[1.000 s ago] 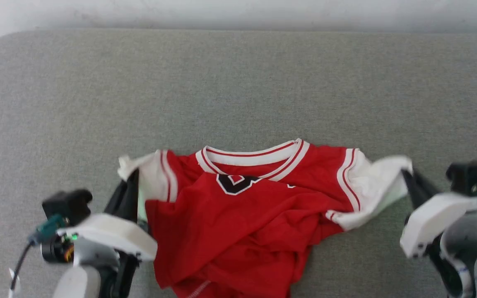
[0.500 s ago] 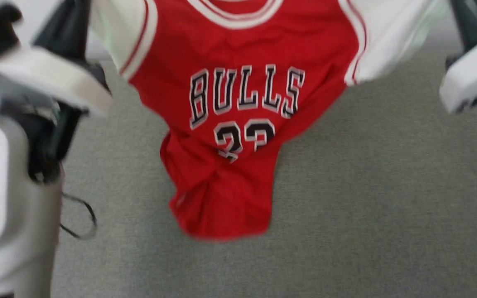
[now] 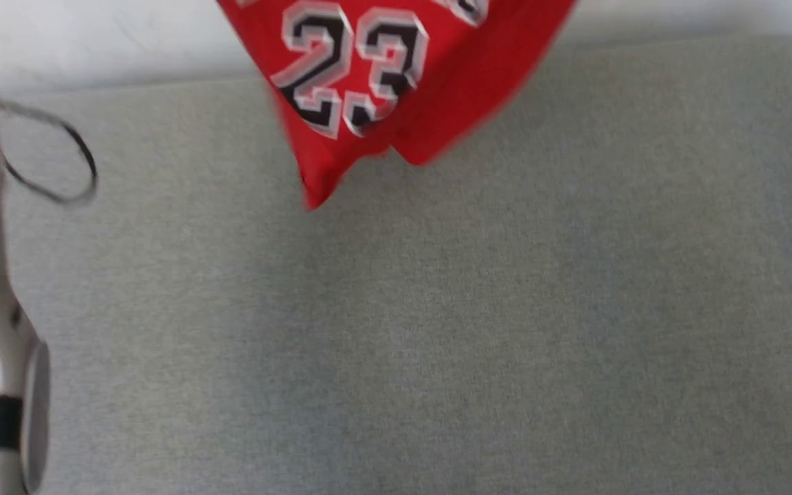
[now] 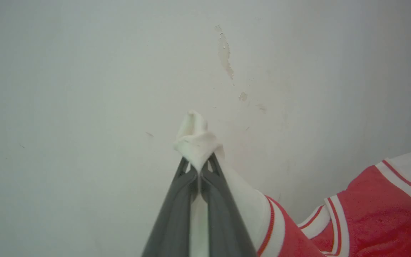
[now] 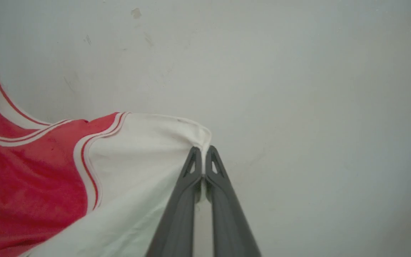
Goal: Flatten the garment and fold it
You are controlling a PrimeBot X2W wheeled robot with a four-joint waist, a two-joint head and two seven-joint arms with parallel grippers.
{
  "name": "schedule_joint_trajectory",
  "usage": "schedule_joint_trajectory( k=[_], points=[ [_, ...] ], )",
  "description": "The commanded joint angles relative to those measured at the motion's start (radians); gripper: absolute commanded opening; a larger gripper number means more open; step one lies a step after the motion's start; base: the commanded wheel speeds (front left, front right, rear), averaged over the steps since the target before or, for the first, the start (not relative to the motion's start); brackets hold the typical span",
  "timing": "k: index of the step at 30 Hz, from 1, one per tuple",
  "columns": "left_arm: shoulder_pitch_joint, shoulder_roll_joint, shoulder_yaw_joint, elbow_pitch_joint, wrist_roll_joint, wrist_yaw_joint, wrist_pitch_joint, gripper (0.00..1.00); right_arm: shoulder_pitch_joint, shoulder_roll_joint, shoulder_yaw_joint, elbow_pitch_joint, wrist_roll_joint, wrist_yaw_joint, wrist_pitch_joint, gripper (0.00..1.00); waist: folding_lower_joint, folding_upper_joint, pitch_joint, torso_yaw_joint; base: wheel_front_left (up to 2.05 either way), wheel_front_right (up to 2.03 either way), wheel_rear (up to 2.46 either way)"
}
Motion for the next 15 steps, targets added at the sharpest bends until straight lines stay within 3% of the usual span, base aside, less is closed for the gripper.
schedule_joint_trajectory(
  k=[1, 6, 15],
  points=[
    [-0.039, -0.002, 0.006, 0.018, 0.007, 0.011, -0.01, 0.0, -0.035, -0.003, 0.011, 0.021, -0.006, -0.001, -0.002, 0.0, -0.0001, 0.0, 0.077, -0.032, 0.0, 0.0, 0.0],
    [-0.194, 0.009, 0.015, 0.068, 0.052, 0.034, -0.105, 0.0, -0.19, -0.014, 0.015, 0.102, -0.031, -0.001, -0.05, 0.0, -0.0001, 0.0, 0.204, -0.05, 0.0, 0.0, 0.0],
    [-0.33, -0.01, 0.036, 0.15, 0.039, 0.022, -0.266, 0.0, -0.362, -0.036, 0.02, 0.219, -0.105, -0.001, -0.188, 0.0, -0.0001, 0.0, 0.343, -0.056, 0.0, 0.0, 0.0]
  ],
)
